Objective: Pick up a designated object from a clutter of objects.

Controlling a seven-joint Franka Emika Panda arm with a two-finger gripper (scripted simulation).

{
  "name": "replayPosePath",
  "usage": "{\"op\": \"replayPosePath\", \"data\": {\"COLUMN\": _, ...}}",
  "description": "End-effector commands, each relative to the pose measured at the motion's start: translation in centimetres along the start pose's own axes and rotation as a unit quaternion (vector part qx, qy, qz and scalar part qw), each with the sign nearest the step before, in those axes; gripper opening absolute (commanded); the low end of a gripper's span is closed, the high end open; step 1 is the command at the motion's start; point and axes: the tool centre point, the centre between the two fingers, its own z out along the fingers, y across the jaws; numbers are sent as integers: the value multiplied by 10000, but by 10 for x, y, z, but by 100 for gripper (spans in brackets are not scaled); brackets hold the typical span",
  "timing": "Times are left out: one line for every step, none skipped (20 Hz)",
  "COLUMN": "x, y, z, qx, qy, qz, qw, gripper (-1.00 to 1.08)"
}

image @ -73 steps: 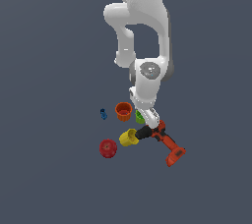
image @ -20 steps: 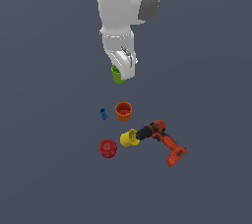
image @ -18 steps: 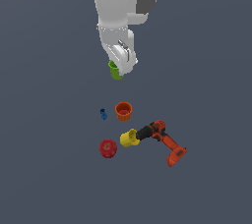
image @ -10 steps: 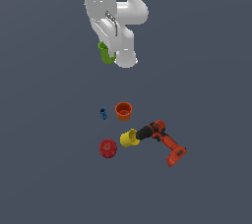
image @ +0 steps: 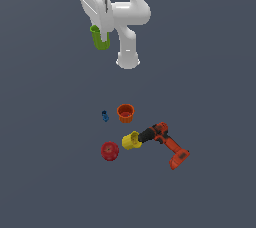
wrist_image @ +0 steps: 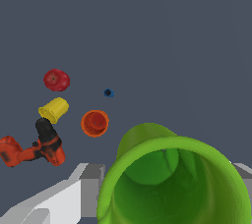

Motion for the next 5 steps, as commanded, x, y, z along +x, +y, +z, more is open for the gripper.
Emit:
{"op": "replayPosePath", "data": {"x": 2, "y": 3, "z": -7, "qx": -1, "qy": 1, "qz": -3, "qw": 10000, "gripper": -100}}
{"op": "replayPosePath", "data": {"x": 3, "y": 4, "z": -9, "qx": -1, "qy": 1, "qz": -3, "qw": 10000, "gripper": -100}}
{"op": "replayPosePath", "data": {"x": 3, "y": 4, "z": -10, "qx": -1, "qy": 1, "qz": -3, "qw": 10000, "gripper": -100}}
{"op": "replayPosePath", "data": {"x": 4, "y": 4, "z": -11, "qx": -3, "qy": 2, "qz": -4, "qw": 10000, "gripper": -100}}
{"op": "replayPosePath", "data": {"x": 4, "y": 4, "z": -11, "qx": -3, "qy": 2, "qz": -4, "qw": 10000, "gripper": -100}}
